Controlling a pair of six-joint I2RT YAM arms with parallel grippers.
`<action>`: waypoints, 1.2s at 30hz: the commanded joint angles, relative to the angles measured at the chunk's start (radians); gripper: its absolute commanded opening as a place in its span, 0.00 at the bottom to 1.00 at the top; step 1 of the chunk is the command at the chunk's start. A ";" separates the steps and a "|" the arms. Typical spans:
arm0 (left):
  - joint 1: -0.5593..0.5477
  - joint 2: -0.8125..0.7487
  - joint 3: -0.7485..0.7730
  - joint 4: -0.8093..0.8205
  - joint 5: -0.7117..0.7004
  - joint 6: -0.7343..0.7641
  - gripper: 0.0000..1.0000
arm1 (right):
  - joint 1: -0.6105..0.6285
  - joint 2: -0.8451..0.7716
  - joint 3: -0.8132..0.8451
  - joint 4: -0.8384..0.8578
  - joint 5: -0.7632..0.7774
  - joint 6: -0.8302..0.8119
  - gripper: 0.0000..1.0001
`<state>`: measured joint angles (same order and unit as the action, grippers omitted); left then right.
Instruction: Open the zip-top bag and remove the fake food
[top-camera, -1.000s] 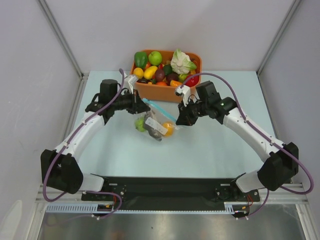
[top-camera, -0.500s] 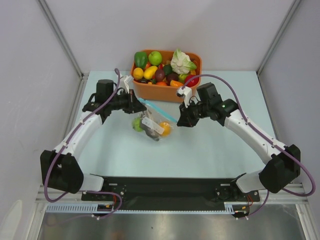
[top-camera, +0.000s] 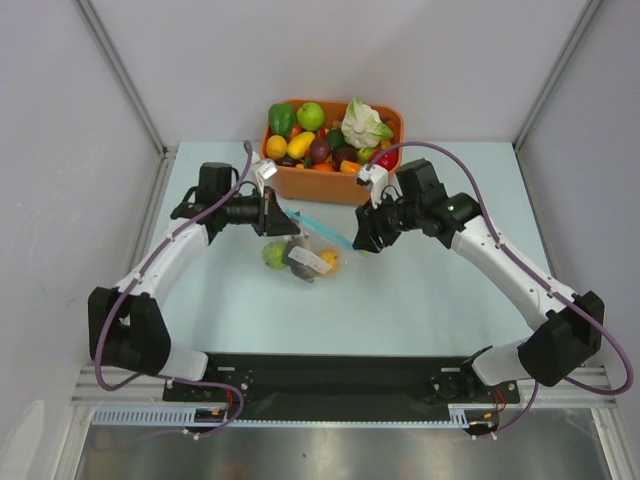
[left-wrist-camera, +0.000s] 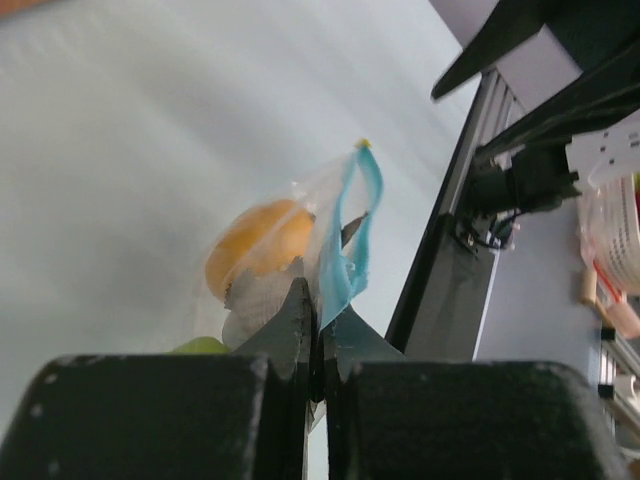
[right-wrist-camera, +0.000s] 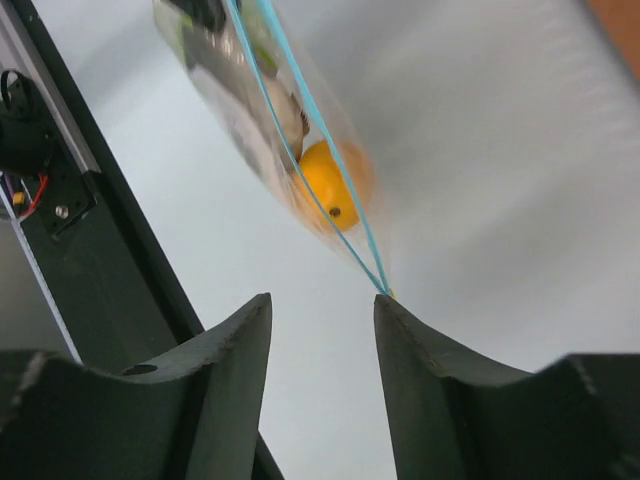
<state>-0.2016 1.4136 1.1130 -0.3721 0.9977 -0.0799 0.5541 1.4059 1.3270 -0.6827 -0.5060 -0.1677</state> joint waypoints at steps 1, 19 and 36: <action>-0.041 0.025 0.051 -0.088 0.073 0.147 0.00 | 0.007 -0.015 0.077 0.041 0.050 0.030 0.52; -0.075 0.053 0.050 -0.110 0.050 0.186 0.00 | 0.135 0.097 0.032 0.175 0.089 0.112 0.11; -0.087 0.050 0.051 -0.113 0.062 0.186 0.00 | 0.150 0.131 -0.023 0.189 0.055 0.108 0.08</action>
<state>-0.2779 1.4792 1.1236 -0.4900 1.0031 0.0723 0.6983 1.5284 1.3109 -0.5369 -0.4320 -0.0696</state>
